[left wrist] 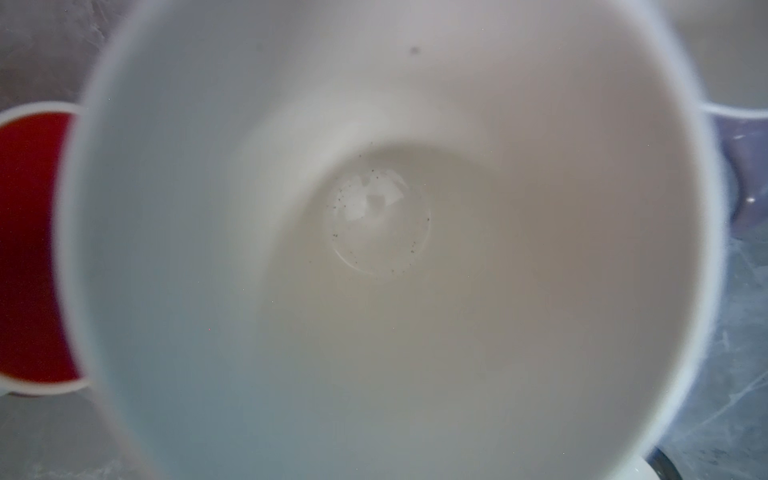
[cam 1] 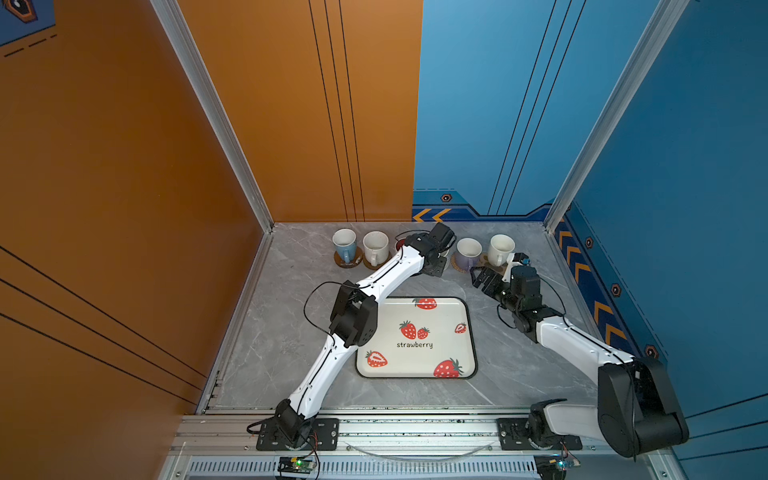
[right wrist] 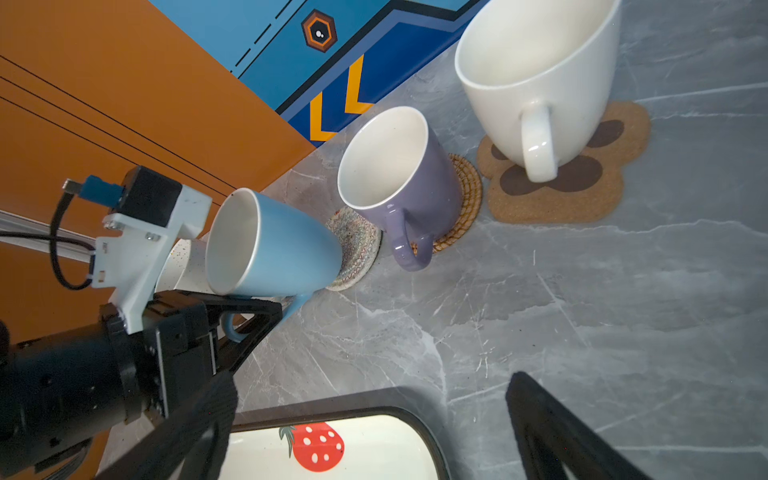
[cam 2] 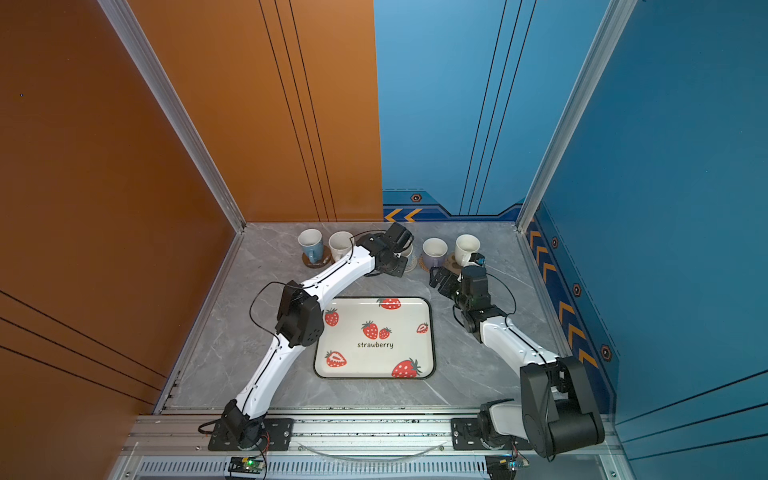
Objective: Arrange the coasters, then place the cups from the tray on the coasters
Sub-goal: 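Lower the light-blue mug onto the woven coaster beside the red-inside mug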
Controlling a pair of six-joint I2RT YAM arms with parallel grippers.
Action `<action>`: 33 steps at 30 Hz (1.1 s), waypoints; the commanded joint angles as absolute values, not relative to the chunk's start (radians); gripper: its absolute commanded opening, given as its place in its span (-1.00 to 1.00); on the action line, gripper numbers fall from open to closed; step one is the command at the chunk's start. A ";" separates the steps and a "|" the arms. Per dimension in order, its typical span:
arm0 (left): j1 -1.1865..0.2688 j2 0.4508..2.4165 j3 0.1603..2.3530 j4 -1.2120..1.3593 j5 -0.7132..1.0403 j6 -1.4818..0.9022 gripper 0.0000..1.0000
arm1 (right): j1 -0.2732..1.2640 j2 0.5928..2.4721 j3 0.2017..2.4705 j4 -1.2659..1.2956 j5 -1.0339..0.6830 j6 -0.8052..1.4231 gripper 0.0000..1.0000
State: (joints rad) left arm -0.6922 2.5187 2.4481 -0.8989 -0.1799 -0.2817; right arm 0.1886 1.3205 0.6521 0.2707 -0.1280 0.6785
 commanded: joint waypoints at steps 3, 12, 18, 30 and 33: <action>-0.678 2.528 2.520 -0.865 -0.201 -0.268 -1.00 | 0.180 1.331 0.661 0.288 -0.143 0.679 0.98; -0.672 2.549 2.536 -0.866 -0.181 -0.281 -1.00 | 0.180 1.348 0.668 0.293 -0.149 0.680 0.98; -0.670 2.568 2.563 -0.866 -0.178 -0.282 -1.00 | 0.179 1.356 0.672 0.293 -0.156 0.680 0.98; -0.665 2.589 2.587 -0.866 -0.181 -0.284 -1.00 | 0.180 1.364 0.675 0.296 -0.159 0.680 0.98; -0.666 2.596 2.599 -0.866 -0.178 -0.284 -1.00 | 0.179 1.368 0.677 0.295 -0.162 0.679 0.98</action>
